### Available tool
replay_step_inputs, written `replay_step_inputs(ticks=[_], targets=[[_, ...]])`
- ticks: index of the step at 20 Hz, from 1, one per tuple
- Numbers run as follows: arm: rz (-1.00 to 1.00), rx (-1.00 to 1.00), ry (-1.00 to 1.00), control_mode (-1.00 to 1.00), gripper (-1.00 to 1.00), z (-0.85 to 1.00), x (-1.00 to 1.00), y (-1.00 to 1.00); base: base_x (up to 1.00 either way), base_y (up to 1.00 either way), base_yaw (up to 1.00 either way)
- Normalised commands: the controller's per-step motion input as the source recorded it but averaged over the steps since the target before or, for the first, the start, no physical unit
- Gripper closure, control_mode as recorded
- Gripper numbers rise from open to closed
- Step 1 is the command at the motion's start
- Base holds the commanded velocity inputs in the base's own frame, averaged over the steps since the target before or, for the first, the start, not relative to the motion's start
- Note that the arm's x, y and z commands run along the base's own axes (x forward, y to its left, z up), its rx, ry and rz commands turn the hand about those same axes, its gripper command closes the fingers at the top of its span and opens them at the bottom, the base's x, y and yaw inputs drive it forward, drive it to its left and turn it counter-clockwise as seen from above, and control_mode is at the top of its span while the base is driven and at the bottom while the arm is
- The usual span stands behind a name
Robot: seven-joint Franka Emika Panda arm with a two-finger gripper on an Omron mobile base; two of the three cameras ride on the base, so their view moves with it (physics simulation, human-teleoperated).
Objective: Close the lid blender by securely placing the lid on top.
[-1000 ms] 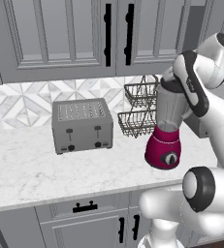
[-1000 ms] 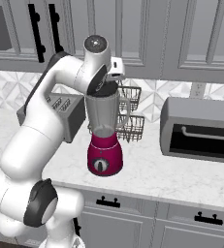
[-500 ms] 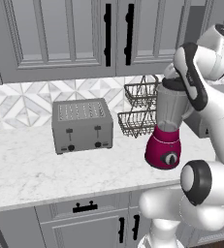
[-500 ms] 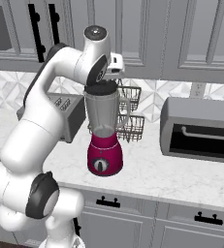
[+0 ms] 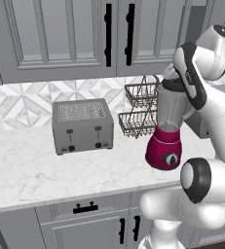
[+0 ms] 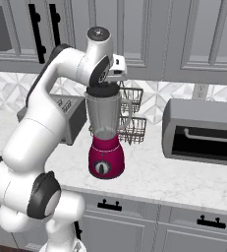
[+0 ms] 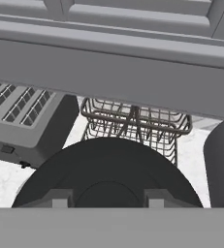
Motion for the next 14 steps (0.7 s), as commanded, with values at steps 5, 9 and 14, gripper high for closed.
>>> replay_step_inputs(ticks=[5, 9, 14], targets=[[0.0, 0.0, 0.01, -1.0, 1.0, 0.0, 0.17, 0.01, 0.0, 0.0, 0.0], [0.0, 0.0, 0.0, -1.0, 1.0, 0.0, 0.17, 0.03, 0.0, 0.0, 0.0], [0.0, 0.0, 0.0, -1.0, 1.0, 0.0, 0.16, 0.0, 0.0, 0.0, 0.0]])
